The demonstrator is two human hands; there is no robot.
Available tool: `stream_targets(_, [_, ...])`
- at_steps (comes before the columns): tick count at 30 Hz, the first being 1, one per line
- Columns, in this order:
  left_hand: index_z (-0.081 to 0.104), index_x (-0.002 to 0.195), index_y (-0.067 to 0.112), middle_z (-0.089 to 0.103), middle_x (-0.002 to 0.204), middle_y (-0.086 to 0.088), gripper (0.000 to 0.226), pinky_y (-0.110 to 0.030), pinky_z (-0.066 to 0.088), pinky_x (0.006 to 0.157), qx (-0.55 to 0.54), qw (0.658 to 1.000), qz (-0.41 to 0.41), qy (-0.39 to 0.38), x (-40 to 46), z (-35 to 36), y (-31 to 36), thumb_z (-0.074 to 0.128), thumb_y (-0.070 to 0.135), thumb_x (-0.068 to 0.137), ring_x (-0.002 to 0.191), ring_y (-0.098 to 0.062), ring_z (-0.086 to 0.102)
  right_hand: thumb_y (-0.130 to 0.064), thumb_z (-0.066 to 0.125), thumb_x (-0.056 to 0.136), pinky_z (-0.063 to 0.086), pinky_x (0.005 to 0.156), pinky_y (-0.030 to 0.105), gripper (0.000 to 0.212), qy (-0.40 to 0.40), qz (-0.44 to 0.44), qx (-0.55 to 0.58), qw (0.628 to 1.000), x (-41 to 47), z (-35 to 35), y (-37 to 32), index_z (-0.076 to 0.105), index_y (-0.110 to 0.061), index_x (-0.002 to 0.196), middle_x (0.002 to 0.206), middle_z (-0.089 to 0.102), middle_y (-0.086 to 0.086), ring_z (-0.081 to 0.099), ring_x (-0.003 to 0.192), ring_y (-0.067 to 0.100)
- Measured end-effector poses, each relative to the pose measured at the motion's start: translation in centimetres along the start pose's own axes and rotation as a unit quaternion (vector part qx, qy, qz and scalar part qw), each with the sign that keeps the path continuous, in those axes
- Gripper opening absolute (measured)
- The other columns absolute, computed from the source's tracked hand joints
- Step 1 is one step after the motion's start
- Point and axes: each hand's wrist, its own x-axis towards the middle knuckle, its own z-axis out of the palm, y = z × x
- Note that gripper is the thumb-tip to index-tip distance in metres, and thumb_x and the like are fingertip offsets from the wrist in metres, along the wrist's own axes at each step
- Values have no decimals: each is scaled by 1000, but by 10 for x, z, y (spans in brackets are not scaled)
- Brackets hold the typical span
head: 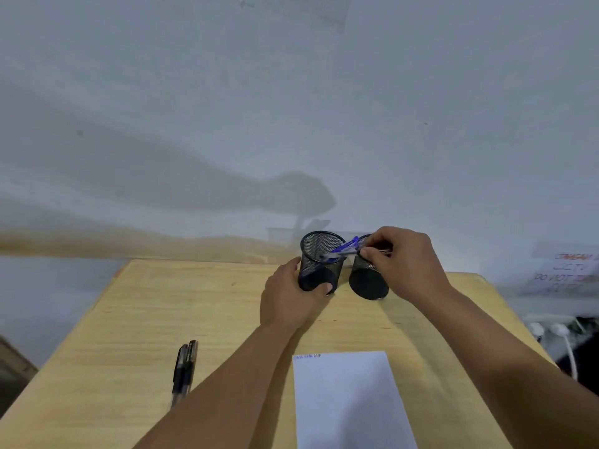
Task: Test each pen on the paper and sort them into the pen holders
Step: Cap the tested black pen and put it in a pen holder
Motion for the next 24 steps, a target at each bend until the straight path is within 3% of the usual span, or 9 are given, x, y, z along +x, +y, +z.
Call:
stream_targets(2, [56, 105, 46, 68, 96, 23, 51, -32, 54, 78, 13, 1000, 7, 11, 1, 4, 1, 70, 61, 58, 97, -13, 63, -18, 73, 86, 41, 58, 16, 2, -17, -14, -20, 1000, 8, 5, -2, 74, -18, 85, 81, 69, -4, 62, 76, 11])
stream_targets(4, [54, 105, 49, 68, 91, 26, 52, -35, 56, 77, 18, 1000, 11, 21, 1, 6, -1, 66, 67, 57, 94, -13, 62, -19, 72, 86, 38, 58, 17, 3, -44, -37, -53, 997, 16, 11, -4, 74, -18, 86, 79, 68, -4, 61, 75, 12])
stream_targets(9, [51, 112, 54, 66, 90, 28, 56, -35, 54, 78, 32, 999, 20, 32, 0, 7, -2, 63, 69, 59, 98, -10, 55, -26, 72, 85, 50, 69, 31, 9, -88, -61, -104, 989, 30, 29, -6, 77, -19, 86, 81, 70, -2, 63, 79, 17])
stream_targets(14, [52, 109, 52, 66, 88, 26, 54, -37, 55, 76, 37, 999, 15, 29, 0, 5, -1, 62, 69, 59, 97, -13, 58, -34, 68, 87, 45, 67, 30, 12, -95, -86, -145, 981, 29, 39, -5, 78, -29, 90, 89, 74, -6, 62, 85, 17])
stream_targets(18, [51, 108, 52, 66, 88, 26, 53, -37, 55, 76, 38, 999, 17, 14, 0, 4, -1, 63, 69, 59, 96, -13, 59, -35, 67, 87, 44, 74, 28, 21, -74, -100, -149, 981, 22, 35, -5, 75, -28, 105, 105, 73, -7, 63, 97, 17])
stream_targets(21, [53, 116, 46, 66, 108, 25, 60, -37, 52, 91, 5, 1000, 10, -21, -2, -2, -1, 70, 61, 61, 108, -11, 57, -38, 68, 86, 39, 77, 24, 27, -20, -101, -143, 984, 10, 27, -6, 72, -26, 110, 111, 69, -8, 61, 100, 16])
stream_targets(23, [42, 143, 28, 54, 136, 13, 92, -33, 43, 102, -34, 997, -12, -67, -3, -12, -5, 75, 56, 62, 125, -11, 47, -35, 70, 85, 41, 77, 25, 23, 14, -91, -99, 991, -2, 22, -8, 72, -24, 106, 108, 68, -9, 62, 96, 14])
stream_targets(24, [36, 148, 25, 50, 140, 10, 97, -30, 41, 101, -47, 995, -18, -86, -4, -19, -9, 78, 53, 65, 125, -12, 48, -33, 71, 85, 45, 78, 26, 21, 22, -82, -73, 994, -10, 20, -9, 72, -24, 104, 104, 68, -9, 62, 92, 13])
